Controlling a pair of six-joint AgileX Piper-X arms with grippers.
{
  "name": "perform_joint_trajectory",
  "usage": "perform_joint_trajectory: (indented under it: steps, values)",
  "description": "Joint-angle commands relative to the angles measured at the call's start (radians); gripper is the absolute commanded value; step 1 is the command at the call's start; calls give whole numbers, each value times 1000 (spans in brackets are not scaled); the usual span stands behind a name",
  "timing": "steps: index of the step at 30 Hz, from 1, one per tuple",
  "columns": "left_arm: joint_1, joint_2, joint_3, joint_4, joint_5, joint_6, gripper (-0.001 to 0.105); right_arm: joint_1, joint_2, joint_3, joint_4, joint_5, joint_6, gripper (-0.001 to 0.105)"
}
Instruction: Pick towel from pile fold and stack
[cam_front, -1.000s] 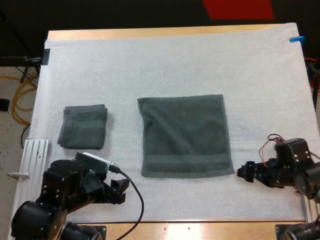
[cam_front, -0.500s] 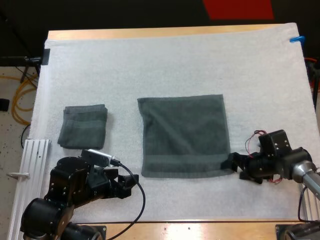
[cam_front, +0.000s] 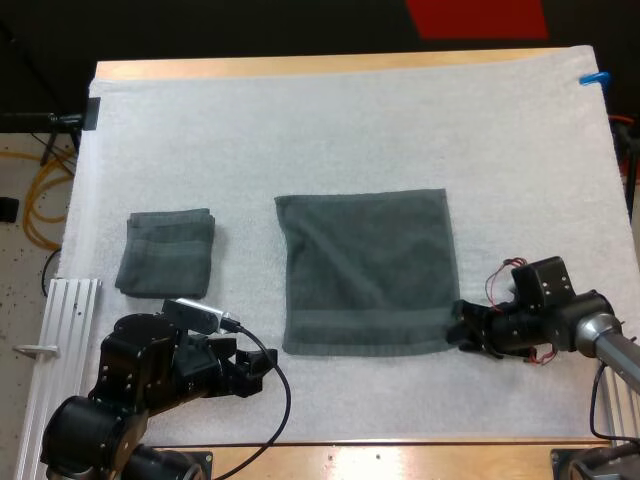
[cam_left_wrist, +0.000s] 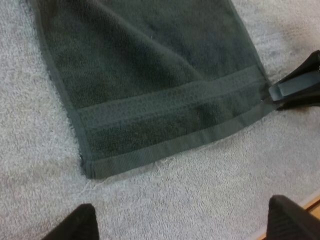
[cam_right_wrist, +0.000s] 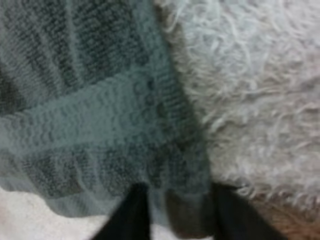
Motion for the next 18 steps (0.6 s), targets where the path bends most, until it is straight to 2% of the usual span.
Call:
perform_joint_trajectory:
  steps: [1,2,3,9,12,14,18]
  values:
    - [0,-4,3,-8,6,-8,66,3,4,2,-1,3,-10,8]
    - [0,-4,3,-4,6,-8,66,3,4,2,-1,6,-12,1]
    - [0,-4,3,-2,6,-8,66,3,4,2,-1,8,-12,0]
    - [0,-4,3,-8,6,-3,66,3,-4,2,36,28,-72,0]
    - [0,-4,3,-33,6,-1,66,3,-32,2,101,97,-124,0]
    - [0,-4,3,-34,16,-37,66,3,-69,2,168,163,-179,0]
    - [0,10,10,-38,39,-39,66,3,-121,2,240,220,-233,0]
